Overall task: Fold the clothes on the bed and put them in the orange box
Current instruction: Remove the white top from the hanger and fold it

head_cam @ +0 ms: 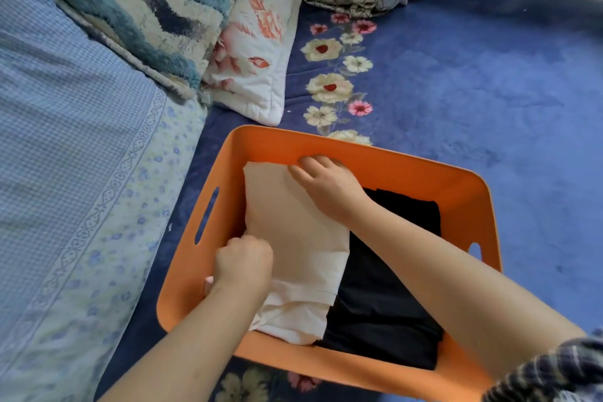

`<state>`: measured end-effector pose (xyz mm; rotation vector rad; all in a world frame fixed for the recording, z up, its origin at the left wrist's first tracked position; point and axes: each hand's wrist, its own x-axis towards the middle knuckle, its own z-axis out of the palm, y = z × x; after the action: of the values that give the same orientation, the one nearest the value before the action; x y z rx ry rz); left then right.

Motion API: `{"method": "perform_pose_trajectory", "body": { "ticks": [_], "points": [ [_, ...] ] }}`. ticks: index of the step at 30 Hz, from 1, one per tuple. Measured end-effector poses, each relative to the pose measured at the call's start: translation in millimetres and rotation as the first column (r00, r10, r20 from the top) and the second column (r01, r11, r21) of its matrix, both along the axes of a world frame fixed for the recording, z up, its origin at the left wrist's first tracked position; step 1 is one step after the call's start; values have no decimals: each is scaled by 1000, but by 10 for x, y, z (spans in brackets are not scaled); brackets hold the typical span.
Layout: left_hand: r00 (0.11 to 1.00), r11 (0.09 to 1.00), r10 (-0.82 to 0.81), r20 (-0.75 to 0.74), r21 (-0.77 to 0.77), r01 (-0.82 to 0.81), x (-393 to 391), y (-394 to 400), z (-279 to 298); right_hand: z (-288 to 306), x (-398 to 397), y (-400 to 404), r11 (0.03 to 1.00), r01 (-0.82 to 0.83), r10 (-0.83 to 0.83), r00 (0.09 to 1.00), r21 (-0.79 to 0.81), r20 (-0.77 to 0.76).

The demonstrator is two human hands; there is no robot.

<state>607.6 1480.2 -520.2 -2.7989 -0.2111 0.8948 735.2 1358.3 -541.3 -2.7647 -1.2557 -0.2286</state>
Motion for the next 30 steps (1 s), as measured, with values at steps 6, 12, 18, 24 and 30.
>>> {"method": "perform_pose_trajectory", "body": {
  "ticks": [6,12,18,24,30],
  "points": [
    [769,690,619,-158,-357,-629,127,156,-468,-343,-43,-298,1000,-14,13,1000,13,15],
    [584,393,725,-365,-478,-786,74,384,-656,-662,-65,-270,991,37,-33,999,-129,32],
    [715,658,696,-72,-337,-674,16,323,-520,-772,-83,-205,994,59,-50,995,-96,90],
    [854,854,520,-6,-24,-520,-66,191,-564,-812,-80,-86,945,91,-122,989,-313,-79],
    [918,916,385,94,79,-392,101,91,-544,-753,-258,-140,956,259,-265,964,-138,-32]
  ]
}}
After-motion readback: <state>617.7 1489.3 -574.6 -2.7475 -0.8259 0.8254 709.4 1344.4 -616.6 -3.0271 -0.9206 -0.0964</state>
